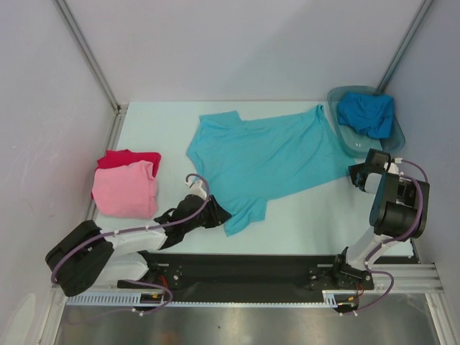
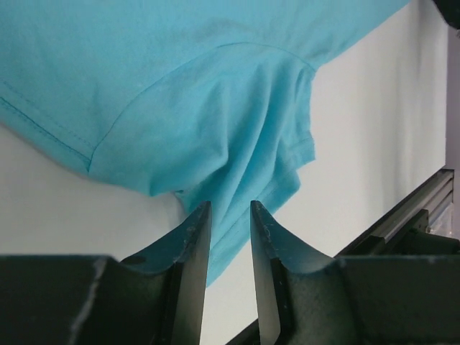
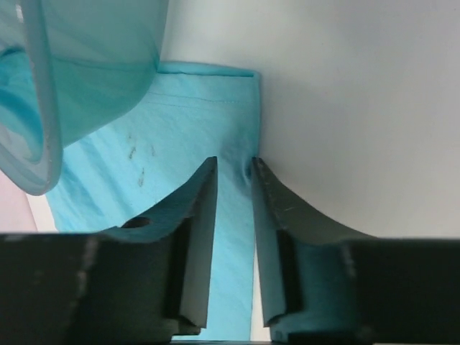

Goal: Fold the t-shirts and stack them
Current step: Flatten the tshirt out

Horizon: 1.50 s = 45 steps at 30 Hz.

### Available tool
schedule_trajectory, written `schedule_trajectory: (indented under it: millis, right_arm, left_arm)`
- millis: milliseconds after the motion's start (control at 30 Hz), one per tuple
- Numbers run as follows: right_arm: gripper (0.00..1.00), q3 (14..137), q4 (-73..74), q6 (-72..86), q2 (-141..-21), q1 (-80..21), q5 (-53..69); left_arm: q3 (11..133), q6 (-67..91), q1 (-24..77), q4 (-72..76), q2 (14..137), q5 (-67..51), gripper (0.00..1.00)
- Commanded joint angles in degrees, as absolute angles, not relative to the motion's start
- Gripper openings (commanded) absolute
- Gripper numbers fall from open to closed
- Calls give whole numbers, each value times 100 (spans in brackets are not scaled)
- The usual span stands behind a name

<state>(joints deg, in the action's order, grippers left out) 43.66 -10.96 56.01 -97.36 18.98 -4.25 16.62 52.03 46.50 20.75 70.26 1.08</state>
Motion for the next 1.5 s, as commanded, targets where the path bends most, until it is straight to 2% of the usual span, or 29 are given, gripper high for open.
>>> schedule_trajectory:
  millis: [0,100,233,700,1067,1200,1400,1433,1467]
  right_arm:
    - [29,4377,-888,5642,-9870,1925,-431]
    - [12,4377,-888,5651,-9844,1934,-396]
    - [0,4368,-853,5678,-9774,1934,-396]
    - [0,4395,-844,5669,-9773,1934,-317]
    - [0,4395,-853,5713,-9782,1934,-246]
    - [0,4395,-870,5713,-9800,1934,-237]
    - [0,4386,-853,5730,-9800,1934,-237]
    - [0,4368,-844,5730,-9791,1934,-246]
    - [0,4368,-835,5739,-9791,1934,-246]
  left_arm:
    - [1846,5168,4693,1732,6619,246,33]
    - [1881,5150,4693,1530,6390,272,33]
    - [1846,5133,4693,1433,6258,308,33]
    - [1485,5229,4702,2179,7031,238,42]
    - [1485,5273,4693,2540,7453,193,43]
    - [1494,5317,4693,2899,7769,71,36]
    - [1477,5432,4702,3296,8130,-158,8]
    - [1468,5423,4702,3244,8095,-158,0]
    - [1476,5414,4702,3147,8008,-132,0]
